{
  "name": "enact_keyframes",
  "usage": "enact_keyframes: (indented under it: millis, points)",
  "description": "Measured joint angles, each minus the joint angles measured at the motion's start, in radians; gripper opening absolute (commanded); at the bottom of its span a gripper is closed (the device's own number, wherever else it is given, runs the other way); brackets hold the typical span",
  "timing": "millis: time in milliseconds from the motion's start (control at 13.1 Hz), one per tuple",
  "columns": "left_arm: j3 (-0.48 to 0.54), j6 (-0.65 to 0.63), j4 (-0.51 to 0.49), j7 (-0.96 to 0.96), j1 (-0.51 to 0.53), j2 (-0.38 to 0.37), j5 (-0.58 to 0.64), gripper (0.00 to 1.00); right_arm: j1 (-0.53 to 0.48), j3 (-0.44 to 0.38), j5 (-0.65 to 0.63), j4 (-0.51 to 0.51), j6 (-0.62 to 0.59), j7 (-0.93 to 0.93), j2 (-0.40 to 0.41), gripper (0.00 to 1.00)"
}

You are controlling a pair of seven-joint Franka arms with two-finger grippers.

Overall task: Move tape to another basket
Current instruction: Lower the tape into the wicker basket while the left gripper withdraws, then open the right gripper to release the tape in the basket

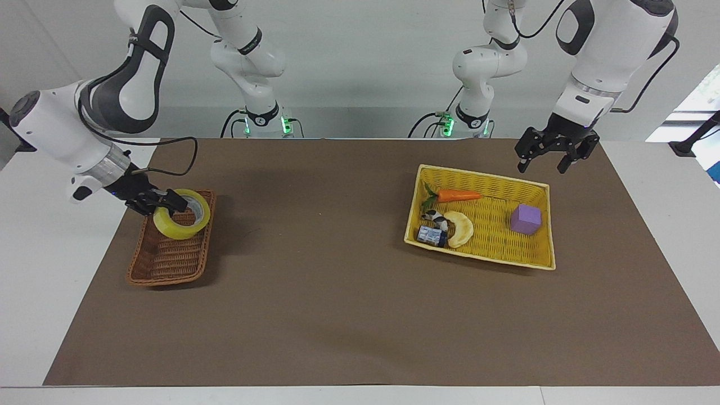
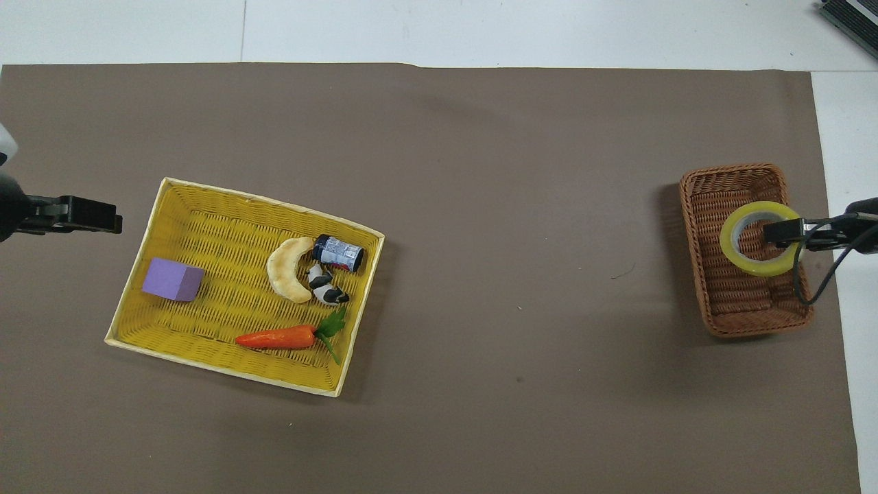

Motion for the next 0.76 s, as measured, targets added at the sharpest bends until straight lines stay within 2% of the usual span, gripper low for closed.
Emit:
enact_keyframes:
  millis: [381,457,533,610,686,762]
  points:
    - [-0.002,-0.019,0.001,0.031,0.034,0.0,0.019,1.0,-0.026,0.0,0.096,-0.038,0.036,-0.067,0.044,0.0]
    - [-0.004,-0.019,0.003,0.031,0.034,0.0,0.02,1.0,-0.027,0.0,0.097,-0.041,0.041,-0.079,0.047,0.08]
    - [-0.004,-0.019,0.003,0.031,0.034,0.0,0.021,1.0,-0.027,0.0,0.097,-0.048,0.049,-0.1,0.048,0.23]
    - [-0.005,-0.019,0.003,0.031,0.034,0.0,0.021,1.0,-0.027,0.001,0.098,-0.055,0.056,-0.114,0.048,0.34]
    - [-0.005,-0.019,0.003,0.031,0.034,0.0,0.021,1.0,-0.027,0.001,0.098,-0.063,0.057,-0.124,0.048,0.37]
    - [-0.006,-0.019,0.003,0.031,0.034,0.0,0.022,1.0,-0.027,0.001,0.098,-0.073,0.058,-0.133,0.048,0.46]
